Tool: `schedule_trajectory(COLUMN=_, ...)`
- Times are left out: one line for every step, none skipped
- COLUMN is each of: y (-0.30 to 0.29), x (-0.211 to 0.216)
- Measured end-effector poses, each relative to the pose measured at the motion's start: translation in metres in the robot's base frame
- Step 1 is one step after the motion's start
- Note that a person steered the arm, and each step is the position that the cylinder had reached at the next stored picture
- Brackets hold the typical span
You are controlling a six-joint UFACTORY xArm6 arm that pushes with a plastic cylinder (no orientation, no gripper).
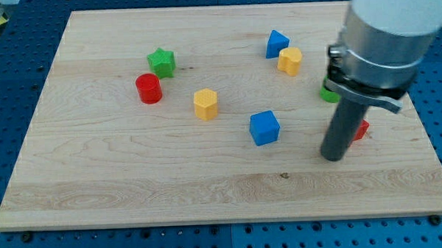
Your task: Slide the green circle to the center
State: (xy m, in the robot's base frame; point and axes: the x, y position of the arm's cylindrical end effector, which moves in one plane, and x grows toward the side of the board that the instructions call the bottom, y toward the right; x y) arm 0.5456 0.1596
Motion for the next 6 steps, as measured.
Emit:
schedule_trajectory(y=0.031, x=0.002)
schedule_trajectory(y=0.054, x=-0.001)
schedule_trajectory(y=0.061, x=-0.024)
schedule_trajectory(y=0.061, x=-0.062)
schedule_trajectory(y=0.061, x=-0.096)
schedule_trajectory(y=0.061, x=-0.096)
